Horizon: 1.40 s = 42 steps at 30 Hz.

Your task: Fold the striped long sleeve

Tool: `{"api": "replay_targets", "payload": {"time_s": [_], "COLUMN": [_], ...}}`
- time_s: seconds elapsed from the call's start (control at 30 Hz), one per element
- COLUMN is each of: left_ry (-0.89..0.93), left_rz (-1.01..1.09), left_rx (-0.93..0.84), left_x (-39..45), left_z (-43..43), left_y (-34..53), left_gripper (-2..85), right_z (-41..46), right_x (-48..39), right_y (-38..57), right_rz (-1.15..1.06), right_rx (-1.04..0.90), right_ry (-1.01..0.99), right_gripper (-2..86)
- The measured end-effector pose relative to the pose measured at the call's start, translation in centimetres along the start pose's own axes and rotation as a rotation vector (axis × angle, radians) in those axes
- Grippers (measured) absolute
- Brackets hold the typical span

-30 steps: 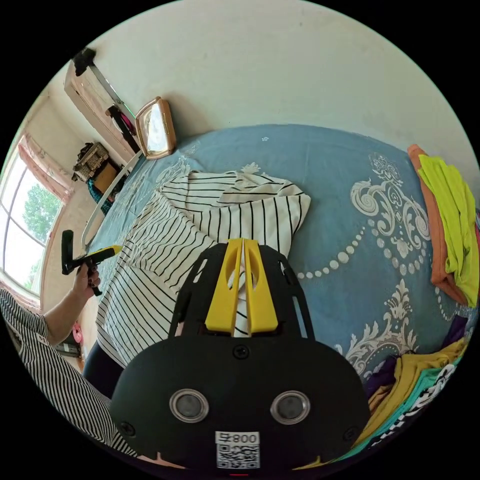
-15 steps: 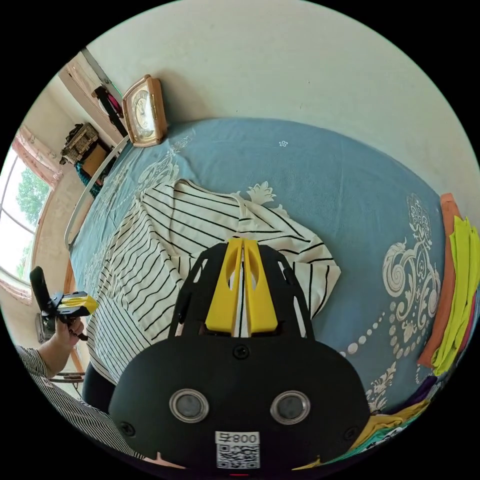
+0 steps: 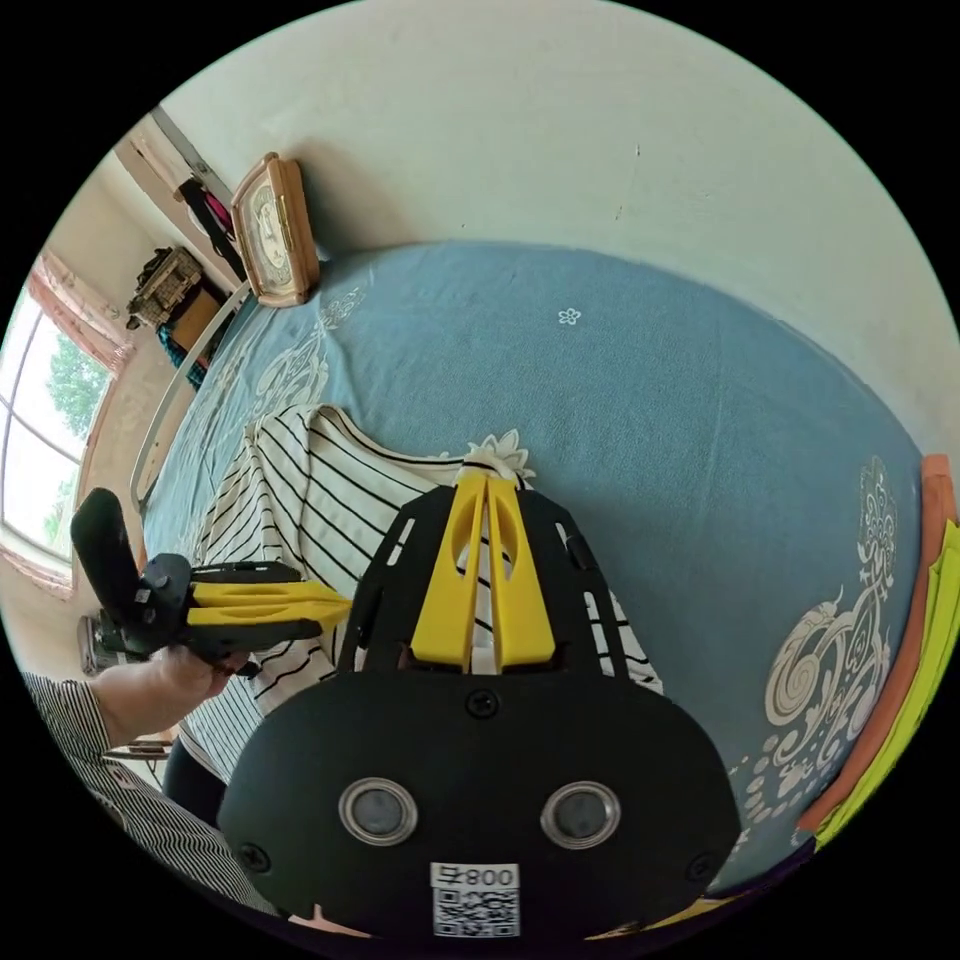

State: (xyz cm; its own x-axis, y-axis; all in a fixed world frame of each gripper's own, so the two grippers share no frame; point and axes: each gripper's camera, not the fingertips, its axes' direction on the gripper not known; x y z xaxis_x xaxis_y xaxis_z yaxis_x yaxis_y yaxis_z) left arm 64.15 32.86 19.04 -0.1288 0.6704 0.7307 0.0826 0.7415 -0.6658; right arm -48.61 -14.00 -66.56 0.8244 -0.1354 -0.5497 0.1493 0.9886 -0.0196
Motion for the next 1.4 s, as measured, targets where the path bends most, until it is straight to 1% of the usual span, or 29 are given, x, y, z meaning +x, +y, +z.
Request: {"api": "replay_targets", "payload": {"time_s": [0.27, 0.33, 0.47, 0.57, 0.7, 0.73, 0.77, 0.83, 0.87, 0.9, 1.03, 1.13, 1.3, 1.4], "left_ry": [-0.029, -0.04, -0.035, -0.034, 0.004, 0.012, 0.014, 0.003, 0.009, 0.047, 0.09, 0.136, 0.256, 0.309], "left_rz": [-0.012, -0.005, -0.013, -0.088, -0.254, -0.309, -0.332, -0.416, -0.438, -0.482, -0.652, -0.75, -0.832, -0.87], "left_rx": [-0.022, 0.031, 0.077, 0.065, 0.034, 0.017, 0.008, -0.011, -0.006, 0.008, 0.086, 0.109, 0.115, 0.096], "left_x": [0.8, 1.2, 1.2, 0.4, -0.9, -1.1, -1.2, -1.1, -1.1, -1.2, -2.2, -3.1, -4.2, -5.2], "left_z": [2.3, 1.8, 0.3, -1.0, -2.9, -3.4, -3.6, -4.7, -5.0, -5.5, -6.5, -5.7, -2.3, 0.3], "left_y": [2.7, 4.3, 8.9, 15.1, 26.0, 29.0, 30.4, 35.9, 37.2, 39.9, 48.7, 54.3, 60.8, 63.7], "left_gripper": [0.2, 0.2, 0.2, 0.2, 0.2, 0.2, 0.2, 0.3, 0.3, 0.4, 1.1, 2.8, 7.2, 9.5], "right_z": [-2.8, -3.7, -6.1, -7.2, -9.0, -9.4, -10.3, -11.6, -12.4, -13.2, -15.0, -15.8, -16.1, -16.4], "right_x": [3.1, 3.4, 1.5, -0.6, -3.1, -3.4, -4.0, -4.9, -5.4, -6.0, -7.8, -8.7, -10.0, -10.6], "right_y": [3.5, 5.4, 13.5, 22.3, 35.5, 37.3, 40.7, 45.4, 48.2, 51.0, 58.1, 63.0, 69.6, 72.0], "right_rz": [0.069, 0.077, 0.03, 0.022, 0.109, 0.129, 0.173, 0.245, 0.277, 0.299, 0.358, 0.403, 0.469, 0.487], "right_rx": [0.038, 0.055, 0.041, -0.022, -0.098, -0.105, -0.1, -0.106, -0.105, -0.098, -0.127, -0.143, -0.166, -0.169], "right_ry": [-0.206, -0.258, -0.259, -0.254, -0.264, -0.264, -0.265, -0.299, -0.357, -0.388, -0.328, -0.31, -0.306, -0.305], "right_gripper": [0.0, 0.0, 0.0, 0.0, 0.0, 0.1, 0.1, 0.1, 0.1, 0.2, 0.5, 1.4, 4.8, 5.9]}}
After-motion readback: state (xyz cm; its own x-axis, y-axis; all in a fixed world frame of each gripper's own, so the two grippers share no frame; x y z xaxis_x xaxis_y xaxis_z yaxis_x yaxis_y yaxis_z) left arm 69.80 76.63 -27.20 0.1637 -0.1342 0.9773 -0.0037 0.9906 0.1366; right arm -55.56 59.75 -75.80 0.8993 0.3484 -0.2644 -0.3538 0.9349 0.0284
